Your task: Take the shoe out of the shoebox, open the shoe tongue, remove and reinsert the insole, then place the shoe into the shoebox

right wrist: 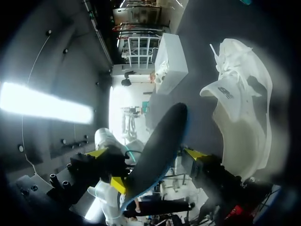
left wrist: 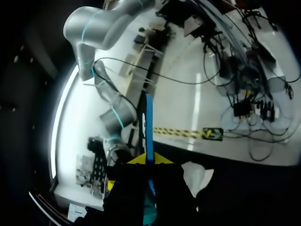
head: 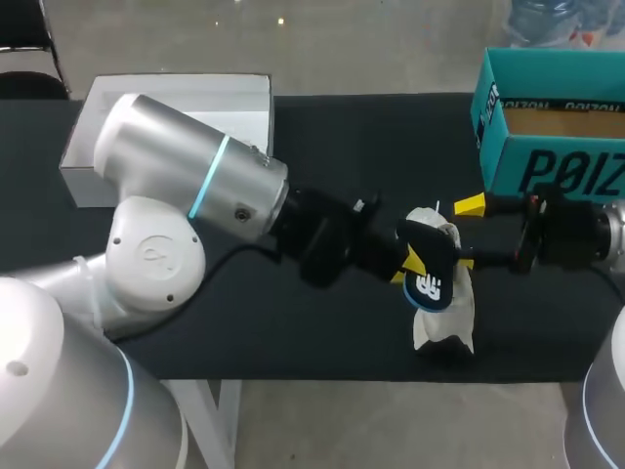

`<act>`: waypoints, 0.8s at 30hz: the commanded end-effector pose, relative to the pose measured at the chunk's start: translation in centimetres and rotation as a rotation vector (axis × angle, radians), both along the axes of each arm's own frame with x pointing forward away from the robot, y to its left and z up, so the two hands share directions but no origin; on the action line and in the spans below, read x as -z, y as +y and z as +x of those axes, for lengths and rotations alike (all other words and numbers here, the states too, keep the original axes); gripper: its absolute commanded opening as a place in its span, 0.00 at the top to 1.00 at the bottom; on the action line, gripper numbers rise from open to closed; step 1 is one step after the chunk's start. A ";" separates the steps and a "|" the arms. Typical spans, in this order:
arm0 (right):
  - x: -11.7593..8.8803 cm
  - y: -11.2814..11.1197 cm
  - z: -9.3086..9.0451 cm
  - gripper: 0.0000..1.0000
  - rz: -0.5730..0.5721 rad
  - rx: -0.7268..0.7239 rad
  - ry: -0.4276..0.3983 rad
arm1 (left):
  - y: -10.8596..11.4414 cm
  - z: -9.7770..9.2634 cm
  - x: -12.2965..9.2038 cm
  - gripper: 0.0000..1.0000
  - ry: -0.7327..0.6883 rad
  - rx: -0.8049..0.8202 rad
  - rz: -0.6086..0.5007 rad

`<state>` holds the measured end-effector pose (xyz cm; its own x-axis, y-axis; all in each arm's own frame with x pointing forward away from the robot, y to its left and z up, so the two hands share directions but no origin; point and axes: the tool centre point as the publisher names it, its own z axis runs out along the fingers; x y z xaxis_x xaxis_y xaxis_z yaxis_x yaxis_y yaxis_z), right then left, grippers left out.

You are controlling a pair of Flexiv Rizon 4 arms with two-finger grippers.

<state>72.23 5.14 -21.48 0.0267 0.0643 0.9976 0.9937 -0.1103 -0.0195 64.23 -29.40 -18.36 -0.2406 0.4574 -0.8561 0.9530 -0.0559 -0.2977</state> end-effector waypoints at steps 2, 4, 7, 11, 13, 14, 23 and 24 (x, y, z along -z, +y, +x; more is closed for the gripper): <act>0.0 0.1 -0.1 0.00 -0.001 0.002 0.000 | -2.2 0.4 0.7 1.00 -0.022 0.008 -0.007; 0.0 0.1 -0.1 0.00 -0.001 0.002 0.000 | -2.4 0.7 0.8 1.00 -0.022 0.001 -0.004; 0.0 0.1 -0.1 0.00 -0.001 0.002 0.000 | -2.7 1.1 0.9 1.00 -0.032 -0.006 -0.006; 0.0 0.1 -0.1 0.00 -0.001 0.002 0.000 | -2.9 1.4 0.7 1.00 -0.037 -0.009 -0.007; 0.0 0.1 -0.1 0.36 -0.001 0.002 0.000 | -2.9 1.5 0.6 1.00 -0.039 -0.012 -0.008; 0.0 0.1 -0.1 0.64 -0.001 0.002 0.000 | -3.0 1.6 0.6 1.00 -0.041 -0.013 -0.010; 0.0 0.1 -0.1 1.00 -0.001 0.002 0.000 | -3.3 2.2 0.7 1.00 -0.057 -0.032 -0.006; 0.0 0.1 -0.1 1.00 -0.001 0.002 0.000 | -3.4 2.3 0.7 1.00 -0.062 -0.032 -0.005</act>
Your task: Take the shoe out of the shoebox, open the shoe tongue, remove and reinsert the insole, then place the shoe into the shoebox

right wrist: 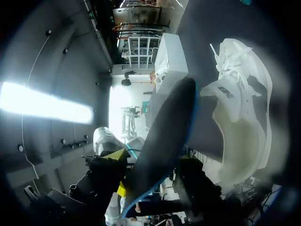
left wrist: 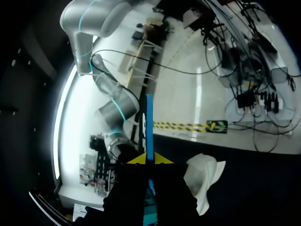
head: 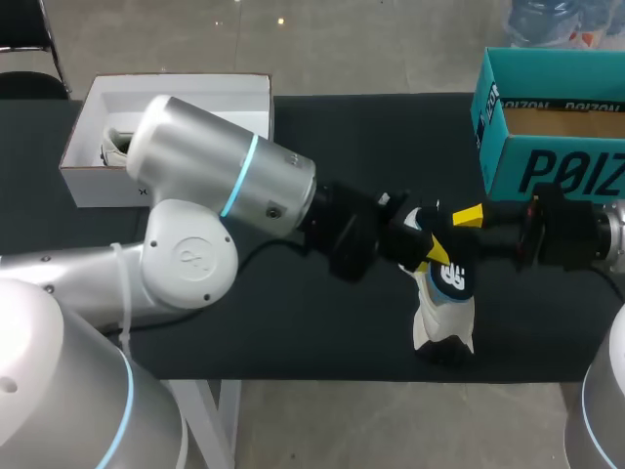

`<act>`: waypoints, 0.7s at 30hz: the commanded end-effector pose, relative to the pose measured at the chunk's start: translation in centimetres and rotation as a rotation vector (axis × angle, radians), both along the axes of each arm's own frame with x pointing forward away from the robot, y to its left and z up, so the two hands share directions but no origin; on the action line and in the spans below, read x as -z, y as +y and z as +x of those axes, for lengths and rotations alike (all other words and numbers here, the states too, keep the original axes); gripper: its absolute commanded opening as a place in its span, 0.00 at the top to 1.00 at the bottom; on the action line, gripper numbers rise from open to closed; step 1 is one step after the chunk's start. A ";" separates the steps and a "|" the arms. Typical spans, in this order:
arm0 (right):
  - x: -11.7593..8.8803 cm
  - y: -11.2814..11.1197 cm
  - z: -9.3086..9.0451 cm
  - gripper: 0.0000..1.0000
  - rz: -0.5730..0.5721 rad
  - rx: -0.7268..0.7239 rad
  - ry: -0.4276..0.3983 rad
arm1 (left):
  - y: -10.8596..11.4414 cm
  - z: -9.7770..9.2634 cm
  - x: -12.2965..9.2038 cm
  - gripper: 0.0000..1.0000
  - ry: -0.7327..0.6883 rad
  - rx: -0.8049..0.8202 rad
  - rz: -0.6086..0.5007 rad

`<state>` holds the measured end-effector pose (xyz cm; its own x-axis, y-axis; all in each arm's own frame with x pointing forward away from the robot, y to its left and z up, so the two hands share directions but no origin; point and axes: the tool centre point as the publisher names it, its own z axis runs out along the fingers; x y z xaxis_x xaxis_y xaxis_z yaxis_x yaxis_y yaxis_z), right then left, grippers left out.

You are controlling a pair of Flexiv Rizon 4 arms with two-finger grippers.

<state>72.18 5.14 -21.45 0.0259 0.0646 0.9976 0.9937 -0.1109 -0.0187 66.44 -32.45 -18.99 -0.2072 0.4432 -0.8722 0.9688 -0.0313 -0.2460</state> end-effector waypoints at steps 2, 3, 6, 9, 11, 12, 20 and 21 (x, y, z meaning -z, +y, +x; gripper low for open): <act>0.1 0.1 0.0 1.00 -0.001 0.002 0.001 | -0.4 0.3 0.2 1.00 -0.012 -0.006 0.005; 0.1 0.1 0.0 1.00 -0.001 0.002 0.001 | -0.4 0.3 0.2 1.00 -0.015 -0.007 0.004; 0.1 0.1 0.0 1.00 -0.001 0.002 0.001 | -0.6 0.4 0.1 1.00 -0.013 -0.010 0.003; 0.1 0.1 0.0 1.00 -0.001 0.002 0.001 | -0.6 0.4 0.1 1.00 -0.010 -0.011 0.001; 0.1 0.1 0.0 1.00 -0.001 0.002 0.001 | -0.6 0.4 0.1 1.00 -0.010 -0.011 -0.001; 0.1 0.1 0.0 1.00 -0.001 0.002 0.001 | -0.6 0.4 0.1 1.00 -0.010 -0.011 -0.002; 0.1 0.1 0.0 1.00 -0.001 0.002 0.001 | -0.3 0.5 -0.1 0.00 0.032 -0.053 0.028; 0.1 0.1 0.0 1.00 -0.001 0.002 0.001 | 0.0 0.7 -0.1 0.00 0.041 -0.061 0.044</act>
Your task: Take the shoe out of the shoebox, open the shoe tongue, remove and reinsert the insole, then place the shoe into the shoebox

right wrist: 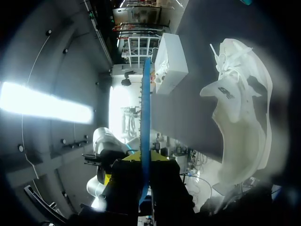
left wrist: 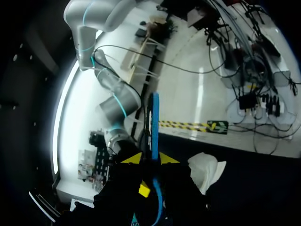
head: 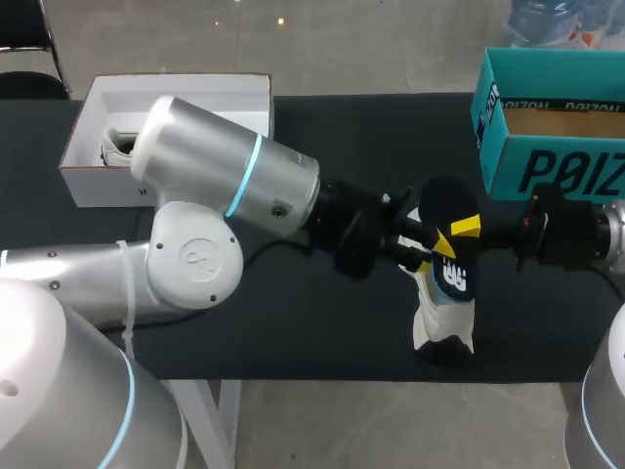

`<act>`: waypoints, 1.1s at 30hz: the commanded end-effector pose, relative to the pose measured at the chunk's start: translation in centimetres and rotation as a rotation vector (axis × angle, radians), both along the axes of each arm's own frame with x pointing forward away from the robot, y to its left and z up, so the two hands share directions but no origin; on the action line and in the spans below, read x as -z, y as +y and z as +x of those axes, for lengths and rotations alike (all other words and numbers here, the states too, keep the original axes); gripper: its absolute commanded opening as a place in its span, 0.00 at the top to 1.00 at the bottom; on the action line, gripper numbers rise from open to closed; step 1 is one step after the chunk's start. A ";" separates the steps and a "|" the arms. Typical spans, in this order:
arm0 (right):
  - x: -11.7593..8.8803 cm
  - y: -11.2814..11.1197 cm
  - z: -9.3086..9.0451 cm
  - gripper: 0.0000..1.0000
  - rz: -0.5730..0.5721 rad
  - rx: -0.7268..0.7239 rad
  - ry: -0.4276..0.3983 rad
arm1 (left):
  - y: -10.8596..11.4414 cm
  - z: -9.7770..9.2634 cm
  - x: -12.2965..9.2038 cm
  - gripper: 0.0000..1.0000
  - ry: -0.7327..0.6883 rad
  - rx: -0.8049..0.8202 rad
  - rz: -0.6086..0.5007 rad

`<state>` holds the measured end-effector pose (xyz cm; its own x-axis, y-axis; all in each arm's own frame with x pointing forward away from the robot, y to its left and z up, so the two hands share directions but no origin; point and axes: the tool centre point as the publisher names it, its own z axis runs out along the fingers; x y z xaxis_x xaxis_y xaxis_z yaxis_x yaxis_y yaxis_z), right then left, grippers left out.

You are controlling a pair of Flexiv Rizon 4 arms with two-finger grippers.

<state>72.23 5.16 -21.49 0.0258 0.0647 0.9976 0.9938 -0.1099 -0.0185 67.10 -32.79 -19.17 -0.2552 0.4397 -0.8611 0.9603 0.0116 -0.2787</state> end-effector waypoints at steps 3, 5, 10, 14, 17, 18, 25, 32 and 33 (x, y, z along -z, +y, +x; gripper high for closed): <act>0.0 0.1 -0.1 1.00 -0.001 0.003 0.001 | 1.6 0.4 -0.4 0.00 0.036 -0.062 0.136; 0.0 0.1 -0.1 1.00 -0.001 0.003 0.001 | 2.9 0.8 -0.7 0.00 0.062 -0.060 0.187; 0.0 0.1 -0.1 1.00 -0.001 0.003 0.001 | 5.7 2.3 -1.9 0.00 0.139 -0.099 0.362; 0.0 0.1 -0.1 1.00 -0.001 0.003 0.001 | 7.4 3.1 -2.7 0.00 0.131 -0.095 0.450; 0.0 0.1 -0.1 1.00 -0.001 0.003 0.001 | 8.5 3.5 -2.9 0.00 0.112 -0.098 0.528; 0.0 0.1 -0.1 1.00 -0.001 0.003 0.001 | 8.5 3.5 -2.9 0.00 0.111 -0.102 0.546; 0.0 0.1 -0.1 1.00 -0.001 0.003 0.001 | 8.3 5.1 -3.0 0.00 0.107 -0.135 0.644; 0.0 0.1 -0.1 1.00 -0.001 0.003 0.001 | 7.4 6.6 -3.5 0.00 0.136 -0.170 0.596; 0.0 0.1 -0.1 1.00 -0.001 0.003 0.001 | 7.4 6.6 -3.5 0.00 0.136 -0.170 0.596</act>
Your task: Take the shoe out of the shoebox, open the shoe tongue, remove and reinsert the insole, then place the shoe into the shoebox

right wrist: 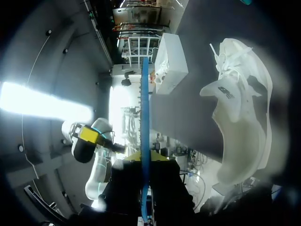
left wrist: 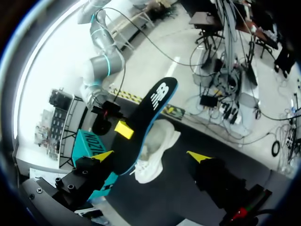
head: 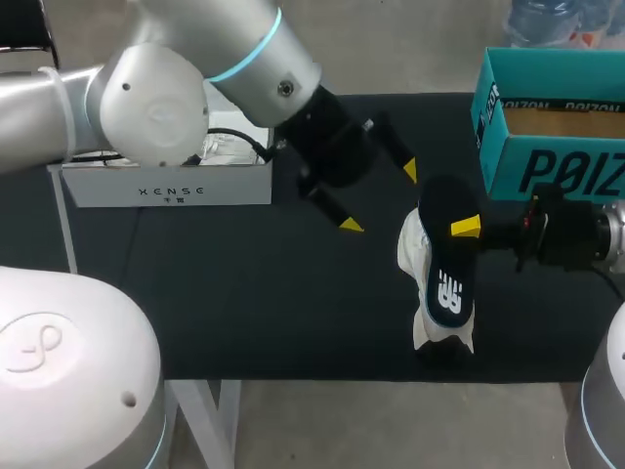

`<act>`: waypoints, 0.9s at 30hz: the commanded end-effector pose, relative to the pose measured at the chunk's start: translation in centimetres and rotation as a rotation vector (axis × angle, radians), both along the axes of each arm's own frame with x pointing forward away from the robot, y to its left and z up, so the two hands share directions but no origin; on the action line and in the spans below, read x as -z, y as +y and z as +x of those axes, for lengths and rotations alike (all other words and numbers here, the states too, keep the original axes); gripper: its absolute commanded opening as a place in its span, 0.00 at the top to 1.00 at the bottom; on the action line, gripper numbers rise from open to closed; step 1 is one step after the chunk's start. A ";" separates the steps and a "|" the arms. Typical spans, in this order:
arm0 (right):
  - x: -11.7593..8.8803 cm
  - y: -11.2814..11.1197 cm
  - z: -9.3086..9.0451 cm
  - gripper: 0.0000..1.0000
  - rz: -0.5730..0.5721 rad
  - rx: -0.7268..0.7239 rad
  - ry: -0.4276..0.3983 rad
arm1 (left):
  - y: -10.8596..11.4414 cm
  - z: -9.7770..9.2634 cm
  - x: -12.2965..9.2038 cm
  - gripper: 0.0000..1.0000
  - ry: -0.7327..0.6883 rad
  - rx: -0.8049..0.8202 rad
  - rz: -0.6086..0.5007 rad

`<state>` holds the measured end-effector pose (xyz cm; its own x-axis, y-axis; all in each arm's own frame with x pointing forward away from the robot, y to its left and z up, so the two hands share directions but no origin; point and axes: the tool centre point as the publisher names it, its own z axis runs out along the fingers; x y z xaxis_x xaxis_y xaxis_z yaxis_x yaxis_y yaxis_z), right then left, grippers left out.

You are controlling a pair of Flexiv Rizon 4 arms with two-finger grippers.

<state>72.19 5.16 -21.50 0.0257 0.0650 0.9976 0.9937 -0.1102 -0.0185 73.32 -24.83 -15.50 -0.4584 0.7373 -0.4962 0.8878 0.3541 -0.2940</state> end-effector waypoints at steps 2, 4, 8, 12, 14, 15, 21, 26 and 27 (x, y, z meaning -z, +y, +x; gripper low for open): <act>0.0 0.1 0.0 1.00 -0.001 0.002 0.001 | -0.6 0.4 0.1 0.00 0.027 0.024 0.063; 0.0 0.1 0.0 1.00 -0.001 0.002 0.001 | -0.6 0.4 0.1 0.00 0.027 0.024 0.063; 0.0 0.1 0.0 1.00 -0.001 0.002 0.001 | -0.6 0.4 0.1 0.00 0.027 0.024 0.063; 0.0 0.1 0.0 1.00 -0.001 0.002 0.001 | -0.6 0.4 0.1 0.00 0.027 0.024 0.063; 0.0 0.1 0.0 1.00 -0.001 0.002 0.001 | -0.6 0.4 0.1 0.00 0.027 0.024 0.063; 0.0 0.1 0.0 1.00 -0.001 0.002 0.001 | -0.6 0.4 0.1 0.00 0.027 0.024 0.063; 0.0 0.1 0.0 1.00 -0.001 0.002 0.001 | -0.6 1.1 -0.4 0.00 0.007 0.049 0.093; 0.0 0.1 0.0 1.00 -0.001 0.002 0.001 | -1.8 3.8 -2.6 0.00 -0.081 0.170 0.247; 0.0 0.1 0.0 1.00 -0.001 0.002 0.001 | -2.2 4.2 -3.0 0.00 -0.087 0.187 0.258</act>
<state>72.17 5.16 -21.48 0.0258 0.0649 0.9976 0.9937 -0.1107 -0.0185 76.12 -25.03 -14.50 -0.3259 0.8340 -0.4452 0.9452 0.2770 -0.1731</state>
